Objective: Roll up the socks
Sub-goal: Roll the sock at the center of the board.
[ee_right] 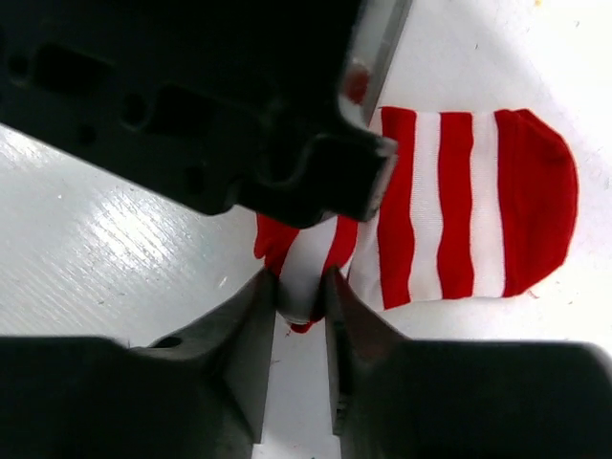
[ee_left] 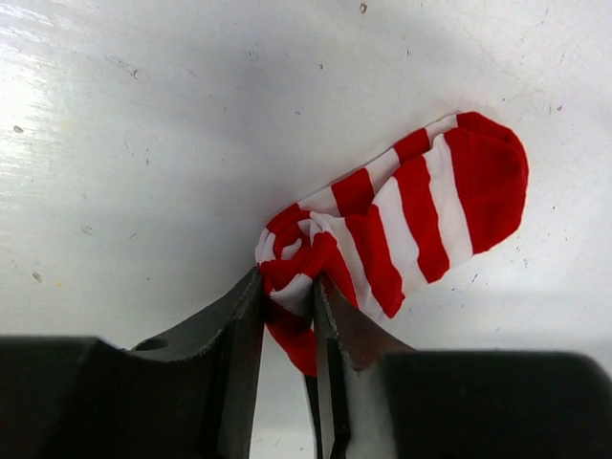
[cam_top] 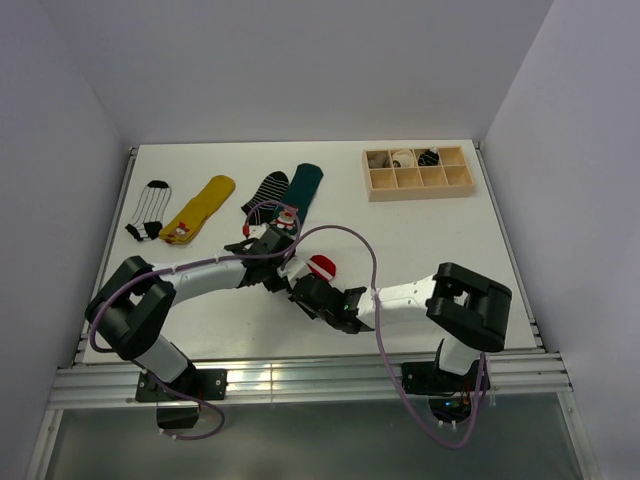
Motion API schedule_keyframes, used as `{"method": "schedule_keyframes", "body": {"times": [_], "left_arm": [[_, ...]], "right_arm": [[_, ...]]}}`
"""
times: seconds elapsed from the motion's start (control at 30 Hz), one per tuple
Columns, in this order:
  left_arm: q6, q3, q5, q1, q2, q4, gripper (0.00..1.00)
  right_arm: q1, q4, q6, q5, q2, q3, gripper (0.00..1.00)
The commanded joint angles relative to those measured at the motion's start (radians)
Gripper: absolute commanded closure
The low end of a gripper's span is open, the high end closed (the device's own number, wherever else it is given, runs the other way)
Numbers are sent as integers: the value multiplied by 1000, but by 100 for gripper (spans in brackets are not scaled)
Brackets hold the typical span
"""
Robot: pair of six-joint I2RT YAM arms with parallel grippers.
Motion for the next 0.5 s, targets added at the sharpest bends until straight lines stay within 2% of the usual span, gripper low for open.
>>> {"method": "schedule_keyframes", "body": {"times": [0.0, 0.03, 0.07, 0.1, 0.2, 0.23, 0.27, 0.47], "left_arm": [[14, -14, 23, -8, -3, -12, 68], [15, -15, 26, -10, -6, -9, 66], [15, -18, 25, -8, -12, -8, 60], [17, -24, 26, -8, -22, -3, 57], [11, -38, 17, -7, -55, 14, 49], [9, -43, 11, -8, -65, 17, 46], [6, -46, -1, -7, -89, 20, 41], [-11, -92, -56, 8, -207, 40, 31]], "right_arm": [[8, 31, -8, 37, 30, 34, 79], [6, 22, -8, 32, 33, 34, 85], [5, 18, -3, 23, 35, 36, 97], [0, 18, -2, 8, 32, 30, 100], [-35, 14, 19, -108, 0, 11, 100], [-50, 11, 27, -197, -8, 7, 100], [-88, 11, 39, -239, -23, -2, 100], [-250, 14, 84, -599, -66, -29, 100]]}}
